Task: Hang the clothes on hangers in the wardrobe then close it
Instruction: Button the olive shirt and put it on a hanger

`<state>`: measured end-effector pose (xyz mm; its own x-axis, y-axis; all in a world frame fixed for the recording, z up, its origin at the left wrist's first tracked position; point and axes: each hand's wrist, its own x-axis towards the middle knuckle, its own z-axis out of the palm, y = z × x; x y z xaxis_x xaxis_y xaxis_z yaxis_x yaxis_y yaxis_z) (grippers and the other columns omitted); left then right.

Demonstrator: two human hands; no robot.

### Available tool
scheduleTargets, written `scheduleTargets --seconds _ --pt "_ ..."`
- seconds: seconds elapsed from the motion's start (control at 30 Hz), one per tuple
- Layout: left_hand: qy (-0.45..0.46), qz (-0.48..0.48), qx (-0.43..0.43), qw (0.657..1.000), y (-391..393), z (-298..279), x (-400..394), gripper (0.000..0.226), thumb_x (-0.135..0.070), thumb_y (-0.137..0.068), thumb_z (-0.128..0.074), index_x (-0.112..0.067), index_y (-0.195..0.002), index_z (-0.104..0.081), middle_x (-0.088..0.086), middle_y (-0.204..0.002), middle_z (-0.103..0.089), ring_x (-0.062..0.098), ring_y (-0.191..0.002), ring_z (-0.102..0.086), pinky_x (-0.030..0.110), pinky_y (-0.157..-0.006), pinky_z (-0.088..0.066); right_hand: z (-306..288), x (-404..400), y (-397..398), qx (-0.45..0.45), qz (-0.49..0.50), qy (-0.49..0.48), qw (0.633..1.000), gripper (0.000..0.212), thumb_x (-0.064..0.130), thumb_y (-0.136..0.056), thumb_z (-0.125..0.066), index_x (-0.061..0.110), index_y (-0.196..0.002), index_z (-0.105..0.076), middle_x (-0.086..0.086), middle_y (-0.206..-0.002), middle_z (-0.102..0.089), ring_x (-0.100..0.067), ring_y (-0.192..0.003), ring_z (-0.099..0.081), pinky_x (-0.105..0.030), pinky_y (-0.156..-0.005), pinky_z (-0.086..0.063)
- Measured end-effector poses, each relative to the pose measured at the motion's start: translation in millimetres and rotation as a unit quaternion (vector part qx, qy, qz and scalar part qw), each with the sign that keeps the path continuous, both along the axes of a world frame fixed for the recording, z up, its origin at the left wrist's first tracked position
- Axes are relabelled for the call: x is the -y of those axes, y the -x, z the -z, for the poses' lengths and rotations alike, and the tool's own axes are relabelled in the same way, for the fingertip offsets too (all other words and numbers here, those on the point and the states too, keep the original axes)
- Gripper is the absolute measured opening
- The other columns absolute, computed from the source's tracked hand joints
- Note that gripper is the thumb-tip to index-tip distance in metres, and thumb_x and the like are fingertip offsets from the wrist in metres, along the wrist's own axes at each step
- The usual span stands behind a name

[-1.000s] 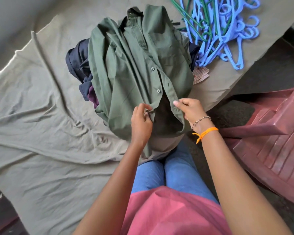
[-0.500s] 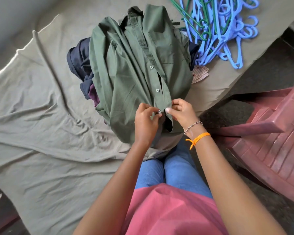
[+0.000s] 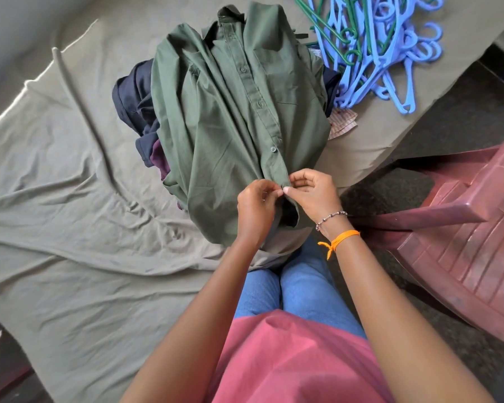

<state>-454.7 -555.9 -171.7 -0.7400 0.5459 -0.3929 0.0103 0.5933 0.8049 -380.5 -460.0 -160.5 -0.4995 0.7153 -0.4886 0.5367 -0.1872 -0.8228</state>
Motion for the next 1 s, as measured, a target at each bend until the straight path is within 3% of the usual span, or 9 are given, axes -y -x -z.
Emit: scheduleTargets --seconds 0.1,0.23,0.47,0.57,0.7,0.83,0.9,1.0 --pt "0.02 0.005 -0.027 0.999 0 5 -2 0.005 -0.01 -0.081 -0.07 -0.011 -0.085 -0.067 0.0 -0.087 -0.065 0.011 -0.077 -0.058 0.026 -0.074 -0.047 4 2 -1 0.01 0.013 -0.011 1.0 0.019 -0.006 -0.076 -0.07 0.009 -0.085 -0.062 0.007 -0.07 -0.059 0.007 -0.055 -0.056 -0.009 -0.062 -0.049" --pt "0.094 0.052 -0.081 0.991 0 16 -7 0.02 -0.021 -0.078 -0.074 -0.012 -0.093 -0.065 -0.001 -0.095 -0.062 0.015 -0.085 -0.058 0.022 -0.067 -0.035 9 0 -4 0.03 0.024 -0.021 0.999 0.018 -0.003 -0.076 -0.07 0.011 -0.084 -0.063 0.007 -0.07 -0.06 0.004 -0.056 -0.056 -0.011 -0.064 -0.05" --pt "0.086 0.037 -0.107 0.99 3 29 -22 0.008 -0.019 -0.083 -0.067 -0.011 -0.088 -0.066 0.001 -0.089 -0.062 0.02 -0.082 -0.06 0.02 -0.063 -0.031 14 -8 -5 0.052 0.01 -0.022 0.998 0.018 -0.003 -0.076 -0.07 0.01 -0.085 -0.063 0.008 -0.07 -0.059 -0.005 -0.063 -0.056 -0.025 -0.074 -0.052" --pt "0.095 0.091 -0.149 0.98 4 32 -26 0.014 -0.017 -0.081 -0.065 -0.016 -0.094 -0.068 0.002 -0.091 -0.063 0.025 -0.086 -0.059 0.031 -0.069 -0.042 18 -9 -5 0.058 0.01 -0.021 0.998 0.018 -0.004 -0.076 -0.07 0.011 -0.083 -0.063 0.008 -0.07 -0.059 -0.005 -0.063 -0.056 -0.026 -0.075 -0.053" --pt "0.127 0.133 -0.227 0.956 2 35 -35 0.011 -0.012 -0.081 -0.056 -0.014 -0.077 -0.067 0.003 -0.079 -0.06 0.031 -0.075 -0.057 0.038 -0.063 -0.039 22 -12 -8 0.065 0.018 -0.028 0.997 0.017 -0.003 -0.077 -0.069 0.011 -0.083 -0.063 0.008 -0.07 -0.059 -0.007 -0.063 -0.057 -0.025 -0.073 -0.053" --pt "0.113 0.078 -0.139 0.981 2 31 -38 0.01 -0.014 -0.087 -0.058 -0.015 -0.086 -0.068 0.0 -0.091 -0.063 0.024 -0.082 -0.059 0.033 -0.066 -0.042 23 -13 -9 0.073 0.028 -0.062 0.995 0.011 -0.002 -0.077 -0.068 0.007 -0.083 -0.065 0.002 -0.071 -0.061 -0.014 -0.064 -0.059 -0.015 -0.065 -0.048" --pt "0.107 0.079 -0.138 0.981 -1 29 -38 0.009 -0.017 -0.084 -0.062 -0.016 -0.093 -0.066 -0.001 -0.097 -0.064 0.023 -0.088 -0.06 0.033 -0.071 -0.042 22 -12 -9 0.087 0.034 -0.094 0.991 0.009 -0.002 -0.076 -0.066 0.005 -0.082 -0.065 -0.001 -0.071 -0.061 -0.017 -0.063 -0.06 -0.012 -0.059 -0.045" --pt "0.151 0.128 -0.199 0.96 -7 32 -46 0.022 -0.025 -0.078 -0.07 -0.018 -0.098 -0.064 0.0 -0.101 -0.062 0.027 -0.095 -0.056 0.037 -0.076 -0.038 25 -12 -14 0.098 0.076 -0.173 0.977 0.011 -0.001 -0.073 -0.063 0.007 -0.08 -0.063 -0.004 -0.07 -0.062 -0.024 -0.064 -0.063 -0.032 -0.067 -0.053"
